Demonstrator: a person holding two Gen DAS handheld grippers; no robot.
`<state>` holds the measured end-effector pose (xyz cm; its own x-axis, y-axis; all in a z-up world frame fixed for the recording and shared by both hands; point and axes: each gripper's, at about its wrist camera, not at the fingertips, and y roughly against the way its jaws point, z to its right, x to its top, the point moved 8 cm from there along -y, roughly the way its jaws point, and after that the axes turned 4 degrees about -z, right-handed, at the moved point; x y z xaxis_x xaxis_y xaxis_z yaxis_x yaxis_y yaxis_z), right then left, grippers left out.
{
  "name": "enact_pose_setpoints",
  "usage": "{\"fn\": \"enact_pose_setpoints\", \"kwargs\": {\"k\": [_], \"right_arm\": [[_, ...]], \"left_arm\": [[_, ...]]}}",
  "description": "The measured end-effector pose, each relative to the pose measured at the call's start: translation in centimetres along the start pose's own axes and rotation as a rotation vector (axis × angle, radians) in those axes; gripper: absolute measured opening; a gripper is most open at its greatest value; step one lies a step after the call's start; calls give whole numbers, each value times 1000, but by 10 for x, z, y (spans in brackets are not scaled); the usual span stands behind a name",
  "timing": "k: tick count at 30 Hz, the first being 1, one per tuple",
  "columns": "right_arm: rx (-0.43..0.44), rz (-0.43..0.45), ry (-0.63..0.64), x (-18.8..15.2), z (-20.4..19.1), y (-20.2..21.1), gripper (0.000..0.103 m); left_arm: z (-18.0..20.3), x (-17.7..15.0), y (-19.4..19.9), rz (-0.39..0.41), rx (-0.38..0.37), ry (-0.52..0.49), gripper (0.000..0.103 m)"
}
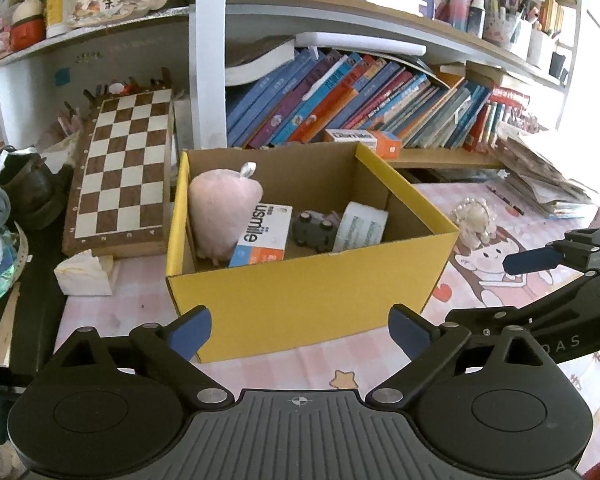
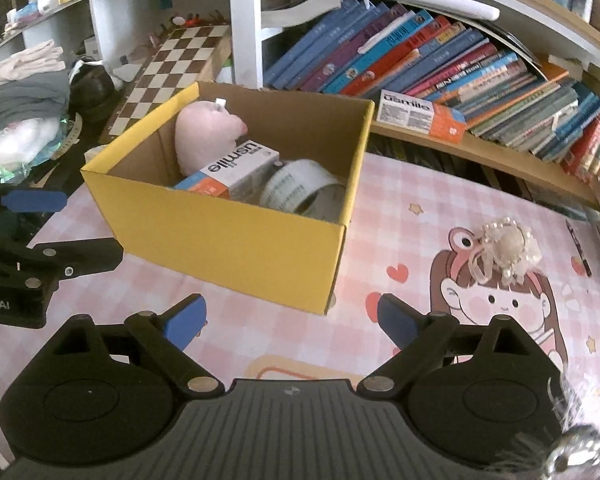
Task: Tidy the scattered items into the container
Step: 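Lift both open tools out of the yellow box and back away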
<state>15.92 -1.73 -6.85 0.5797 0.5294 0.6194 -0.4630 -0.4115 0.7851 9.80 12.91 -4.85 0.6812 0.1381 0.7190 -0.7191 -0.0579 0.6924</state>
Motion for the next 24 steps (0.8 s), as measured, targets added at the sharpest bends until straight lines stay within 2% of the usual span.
{"fn": "enact_pose_setpoints", "kwargs": {"k": [13,15,17,24], "right_arm": [[0,-40,-70,-27,18,-4,95],[2,-41,-72,-29,23,-4,99],[3,-47,-73,-32,30,-6,100],[14,-61,-61,-37,53,-9,100]], "left_arm": [[14,-12,-8,-63,22,18,102],[18,-14,-9,-68,31,23,102],[21,-15,-9,-72,39,28,102],[47,-20,-16,-81,69,37,102]]}}
